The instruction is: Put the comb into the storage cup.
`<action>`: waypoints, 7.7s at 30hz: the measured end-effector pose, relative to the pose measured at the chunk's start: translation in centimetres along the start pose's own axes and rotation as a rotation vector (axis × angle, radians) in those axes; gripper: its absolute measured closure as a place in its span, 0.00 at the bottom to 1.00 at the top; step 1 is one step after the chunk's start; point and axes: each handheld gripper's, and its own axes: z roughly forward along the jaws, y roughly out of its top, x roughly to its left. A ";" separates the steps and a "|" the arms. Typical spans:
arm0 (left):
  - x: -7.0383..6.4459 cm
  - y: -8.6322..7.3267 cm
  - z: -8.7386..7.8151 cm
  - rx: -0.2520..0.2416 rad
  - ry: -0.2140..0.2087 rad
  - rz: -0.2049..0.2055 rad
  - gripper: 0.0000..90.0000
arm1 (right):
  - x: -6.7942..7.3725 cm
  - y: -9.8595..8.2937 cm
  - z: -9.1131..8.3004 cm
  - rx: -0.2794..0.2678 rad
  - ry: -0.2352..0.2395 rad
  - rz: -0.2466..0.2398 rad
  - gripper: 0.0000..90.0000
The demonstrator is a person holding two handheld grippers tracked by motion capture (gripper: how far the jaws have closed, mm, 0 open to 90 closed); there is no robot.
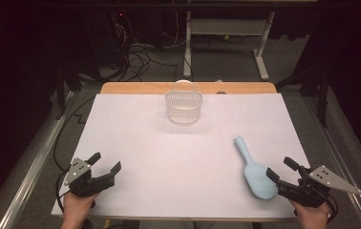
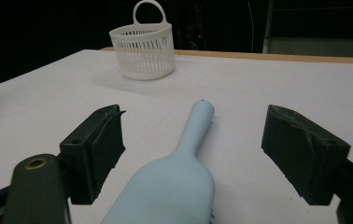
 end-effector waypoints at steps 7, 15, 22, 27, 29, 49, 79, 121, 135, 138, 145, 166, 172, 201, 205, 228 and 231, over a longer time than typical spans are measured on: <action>0.0 0.0 0.0 0.002 -0.001 0.002 0.16 | 0.3 0.4 0.7 0.003 0.014 -0.010 0.24; 0.0 0.0 0.0 0.002 -0.004 0.003 0.16 | 0.6 0.8 1.4 0.011 0.032 -0.016 0.25; 0.0 0.0 0.0 0.002 -0.006 0.001 0.16 | 0.9 1.0 2.2 0.030 0.045 -0.022 0.25; 0.0 0.0 0.1 0.002 -0.006 0.000 0.16 | 1.1 1.4 2.8 0.034 0.055 -0.030 0.25; 0.0 0.0 0.1 0.002 -0.006 0.000 0.16 | 1.3 1.5 3.1 0.036 0.059 -0.035 0.25; 0.0 0.0 0.0 0.001 -0.006 -0.001 0.16 | 2.2 3.6 6.3 0.072 0.104 -0.072 0.27; 0.0 0.0 0.0 -0.001 -0.005 0.000 0.16 | 2.6 5.7 10.4 0.206 0.150 -0.072 0.31; 0.0 0.1 -0.1 -0.004 -0.008 0.008 0.16 | 3.2 8.2 16.9 0.741 0.158 -0.203 0.95; 0.0 0.1 -0.1 -0.004 -0.007 0.005 0.16 | 2.7 7.9 18.7 0.831 0.132 -0.218 1.00; 0.0 0.1 -0.1 -0.004 -0.007 0.005 0.16 | 2.4 7.8 18.9 0.846 0.120 -0.213 1.00; 0.0 0.0 -0.1 -0.002 -0.007 0.006 0.16 | 2.0 7.4 19.3 0.884 0.090 -0.195 1.00; 0.0 0.0 -0.1 0.001 -0.004 0.007 0.16 | 0.3 6.8 20.1 0.912 0.076 -0.186 1.00; 0.0 0.0 -0.1 0.002 -0.004 0.007 0.16 | 0.0 6.8 20.2 0.914 0.071 -0.183 1.00; 0.0 0.0 -0.1 0.000 -0.005 0.004 0.16 | -2.6 6.9 17.8 0.930 0.001 -0.164 1.00; 0.0 0.0 -0.1 0.000 -0.005 0.005 0.16 | -2.8 6.7 17.5 0.932 -0.003 -0.165 1.00; 0.0 0.0 0.0 0.005 -0.006 0.009 0.16 | -4.5 6.0 14.9 0.917 -0.044 -0.143 1.00; -0.1 0.0 0.1 0.009 -0.008 0.011 0.16 | -4.7 5.8 14.4 0.916 -0.049 -0.139 1.00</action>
